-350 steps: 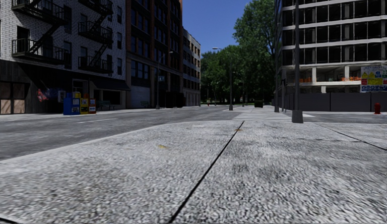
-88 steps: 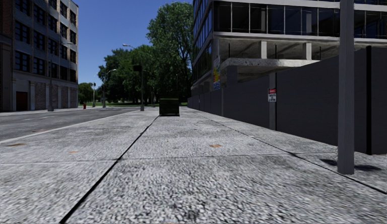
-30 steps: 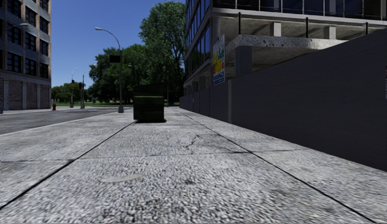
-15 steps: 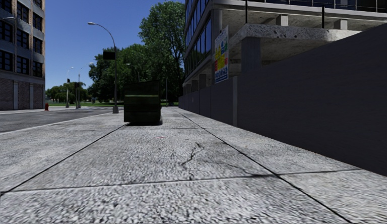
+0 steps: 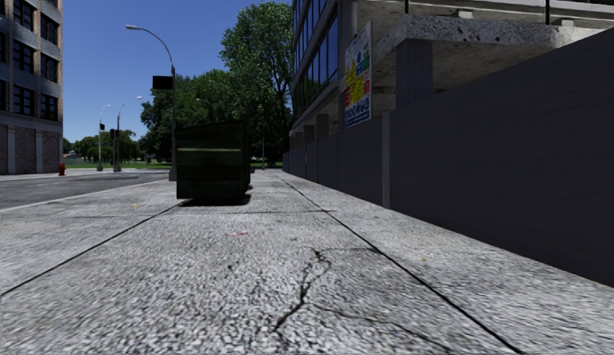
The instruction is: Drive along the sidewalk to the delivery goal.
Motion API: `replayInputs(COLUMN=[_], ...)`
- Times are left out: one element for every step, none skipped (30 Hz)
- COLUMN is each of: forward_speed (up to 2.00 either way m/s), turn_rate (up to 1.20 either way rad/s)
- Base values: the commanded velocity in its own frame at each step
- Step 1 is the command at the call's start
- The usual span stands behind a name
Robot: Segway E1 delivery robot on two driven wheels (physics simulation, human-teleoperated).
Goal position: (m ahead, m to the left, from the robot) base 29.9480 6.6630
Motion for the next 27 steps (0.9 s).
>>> replayInputs(forward_speed=[2.0, 2.0, 2.0, 2.0, 2.0, 2.0, 2.0, 2.0, 2.0, 2.0, 2.0, 2.0, 2.0, 2.0, 2.0, 2.0, 2.0, 2.0, 2.0, 2.0, 2.0, 2.0, 2.0, 2.0, 2.0, 2.0, 2.0], turn_rate=[0.0, 0.0, 0.0, 0.0, 0.0, 0.0, 0.0, 0.0, 0.0, 0.0, 0.0, 0.0, 0.0, 0.0, 0.0, 0.0, 0.0, 0.0, 0.0, 0.0, 0.0, 0.0, 0.0, 0.0, 0.0, 0.0, 0.0])
